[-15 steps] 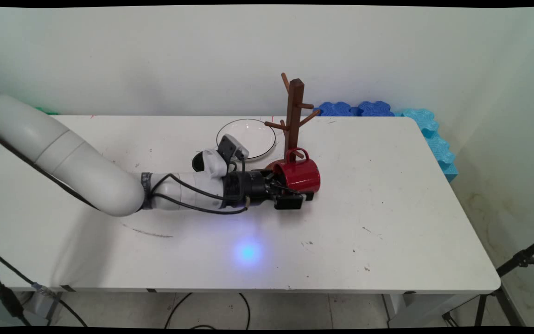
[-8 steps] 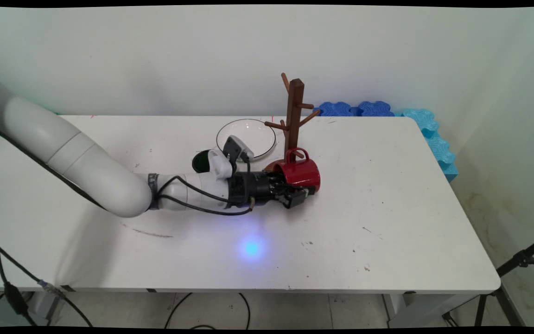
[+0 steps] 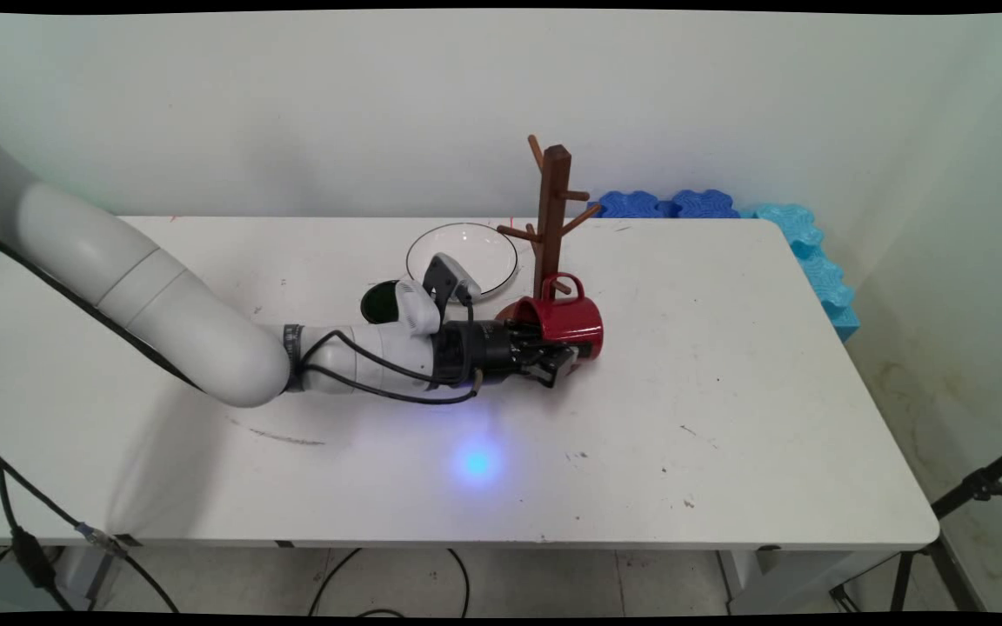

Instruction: Place the picked object on the table

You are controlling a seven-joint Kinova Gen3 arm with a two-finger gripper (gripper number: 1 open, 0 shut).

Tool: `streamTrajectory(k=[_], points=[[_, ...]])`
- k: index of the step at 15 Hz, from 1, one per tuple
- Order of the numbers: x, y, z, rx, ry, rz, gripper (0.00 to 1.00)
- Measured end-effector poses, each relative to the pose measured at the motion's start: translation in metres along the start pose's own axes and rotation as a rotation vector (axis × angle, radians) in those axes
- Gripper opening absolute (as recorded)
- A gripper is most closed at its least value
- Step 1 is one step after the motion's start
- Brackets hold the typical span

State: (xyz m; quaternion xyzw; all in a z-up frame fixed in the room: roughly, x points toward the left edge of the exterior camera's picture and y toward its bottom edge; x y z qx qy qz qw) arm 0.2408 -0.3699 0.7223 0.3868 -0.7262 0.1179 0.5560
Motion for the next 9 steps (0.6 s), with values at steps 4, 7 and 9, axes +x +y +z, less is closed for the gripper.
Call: streamTrajectory(k=[4,7,9], points=[[0.004,0.002,-0.001,-0.009,0.011,0.01,0.0],[0.007,0.007,-0.004,-0.021,0.015,0.013,0.0],[0.009,0.012,-0.008,-0.03,0.017,0.014,0.0]])
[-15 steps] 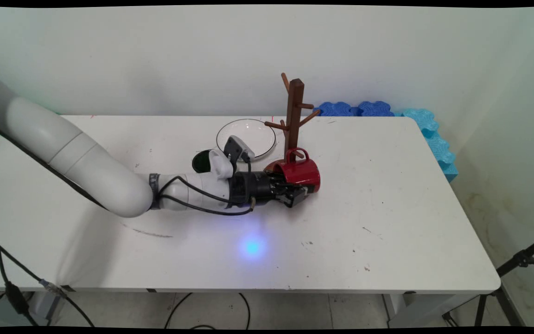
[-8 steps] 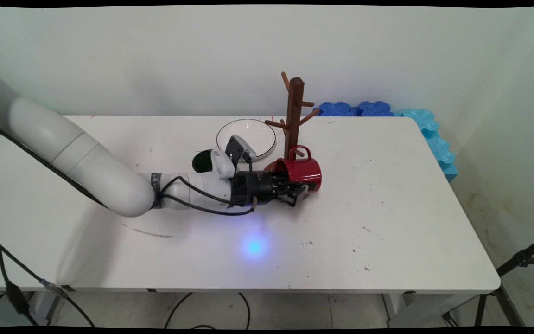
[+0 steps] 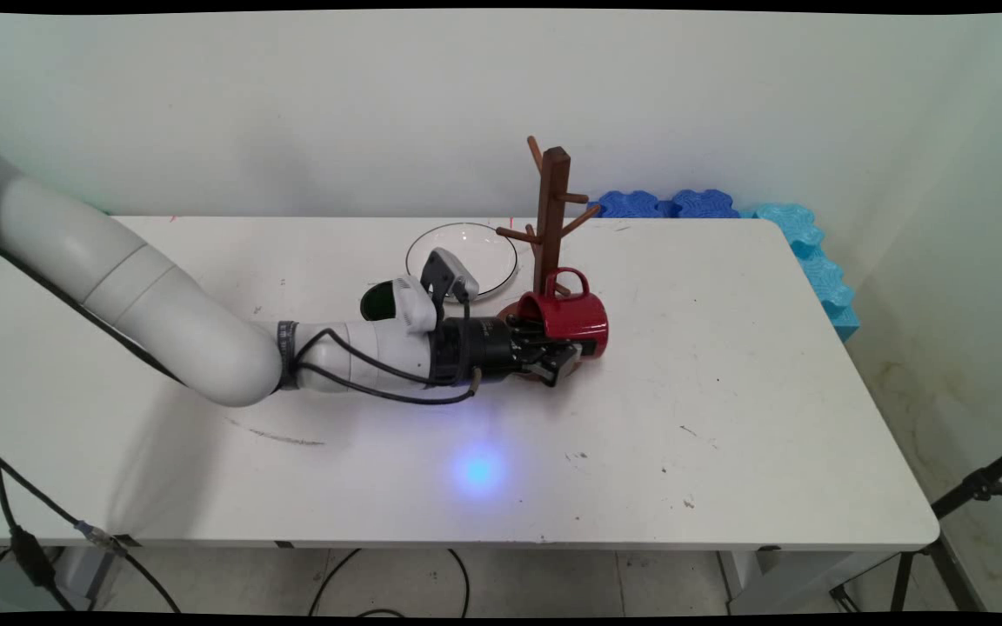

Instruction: Place the picked object on the table

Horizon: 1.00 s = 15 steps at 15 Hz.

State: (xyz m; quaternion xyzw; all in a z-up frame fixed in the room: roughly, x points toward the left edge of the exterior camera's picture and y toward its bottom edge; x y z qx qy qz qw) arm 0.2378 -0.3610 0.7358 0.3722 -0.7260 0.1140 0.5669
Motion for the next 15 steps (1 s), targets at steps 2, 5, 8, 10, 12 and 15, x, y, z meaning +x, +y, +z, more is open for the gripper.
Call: streamTrajectory(k=[2,5,8,10,12,15], points=[[0.001,0.006,-0.004,-0.011,0.001,0.0,0.0],[0.004,0.017,-0.01,-0.029,0.002,0.0,0.0],[0.007,0.024,-0.014,-0.04,0.004,-0.001,0.0],[0.01,0.031,-0.019,-0.05,0.004,-0.002,0.0],[0.012,0.038,-0.025,-0.059,0.003,-0.003,0.0],[0.014,0.045,-0.038,-0.064,-0.02,0.0,0.0]])
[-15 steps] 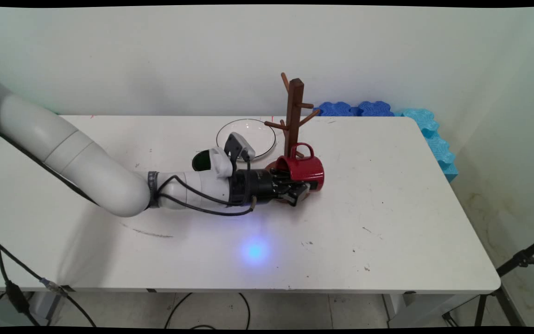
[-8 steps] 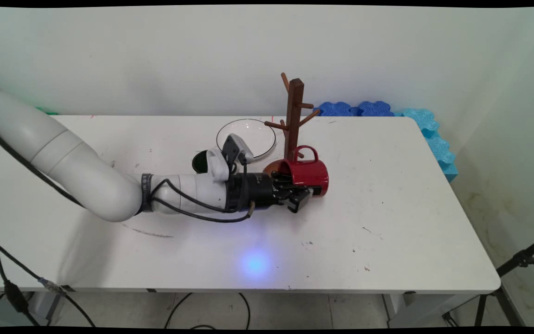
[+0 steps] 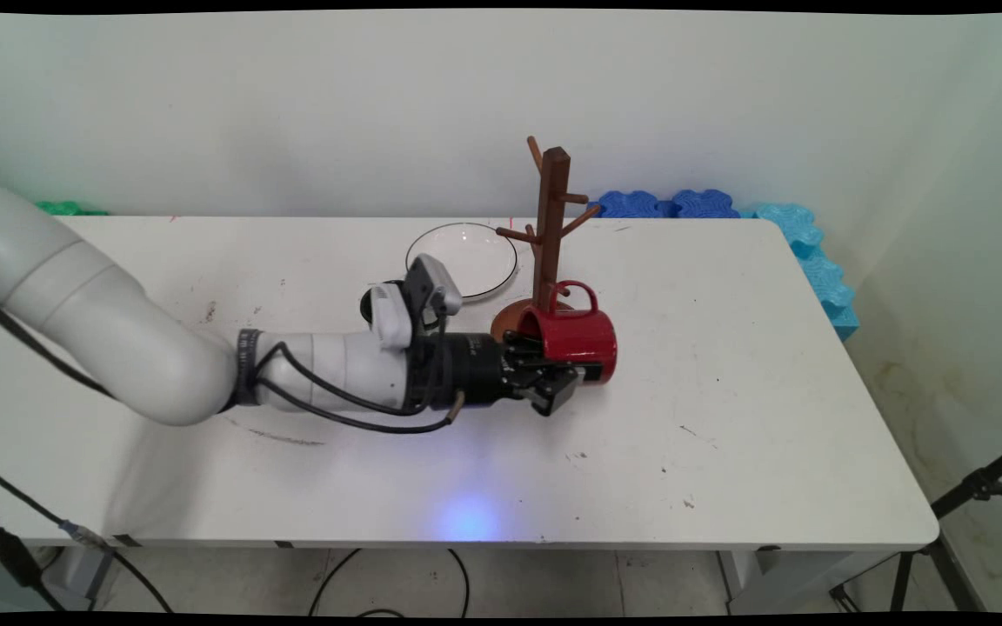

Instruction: Place the picked object on the table

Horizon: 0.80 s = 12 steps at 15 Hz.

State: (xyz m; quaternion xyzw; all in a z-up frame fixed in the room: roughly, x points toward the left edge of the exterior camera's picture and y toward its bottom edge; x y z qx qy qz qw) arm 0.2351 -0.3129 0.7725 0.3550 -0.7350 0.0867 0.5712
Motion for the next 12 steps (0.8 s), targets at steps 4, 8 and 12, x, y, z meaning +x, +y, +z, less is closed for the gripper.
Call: streamTrajectory(k=[4,8,12], points=[[0.005,0.001,-0.021,0.002,-0.072,0.001,0.0],[0.023,0.002,-0.046,0.009,-0.138,0.009,0.0],[0.043,0.002,-0.069,0.022,-0.188,0.026,0.0]])
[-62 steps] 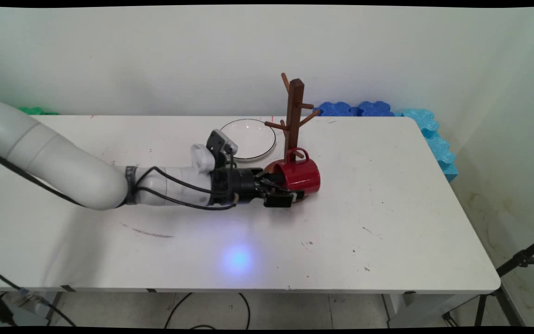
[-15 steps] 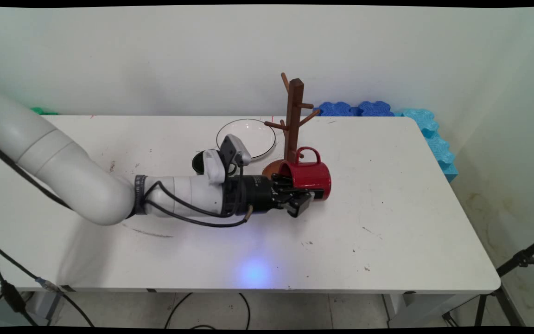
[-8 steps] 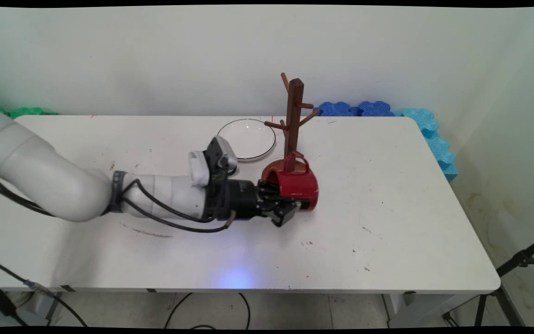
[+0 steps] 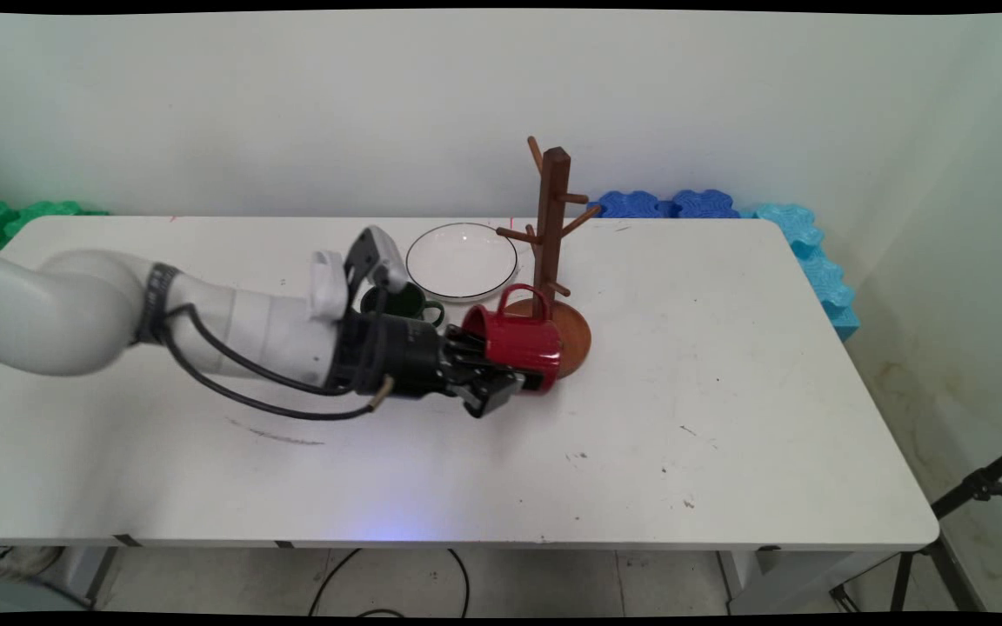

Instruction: Place the picked object on the table

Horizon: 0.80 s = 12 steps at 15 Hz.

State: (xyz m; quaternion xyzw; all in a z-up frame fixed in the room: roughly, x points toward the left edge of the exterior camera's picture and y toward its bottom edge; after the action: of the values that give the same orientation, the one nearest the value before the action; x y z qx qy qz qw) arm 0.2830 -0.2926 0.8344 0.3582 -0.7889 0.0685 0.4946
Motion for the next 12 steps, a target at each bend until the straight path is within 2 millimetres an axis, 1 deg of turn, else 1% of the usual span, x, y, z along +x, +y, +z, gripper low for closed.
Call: streamTrajectory(k=[3,7,12], points=[[0.011,-0.003,-0.017,0.022,-0.04,0.014,0.0],[0.028,-0.004,-0.033,0.022,-0.094,0.049,0.0],[0.058,0.002,-0.055,-0.028,-0.2,0.156,0.0]])
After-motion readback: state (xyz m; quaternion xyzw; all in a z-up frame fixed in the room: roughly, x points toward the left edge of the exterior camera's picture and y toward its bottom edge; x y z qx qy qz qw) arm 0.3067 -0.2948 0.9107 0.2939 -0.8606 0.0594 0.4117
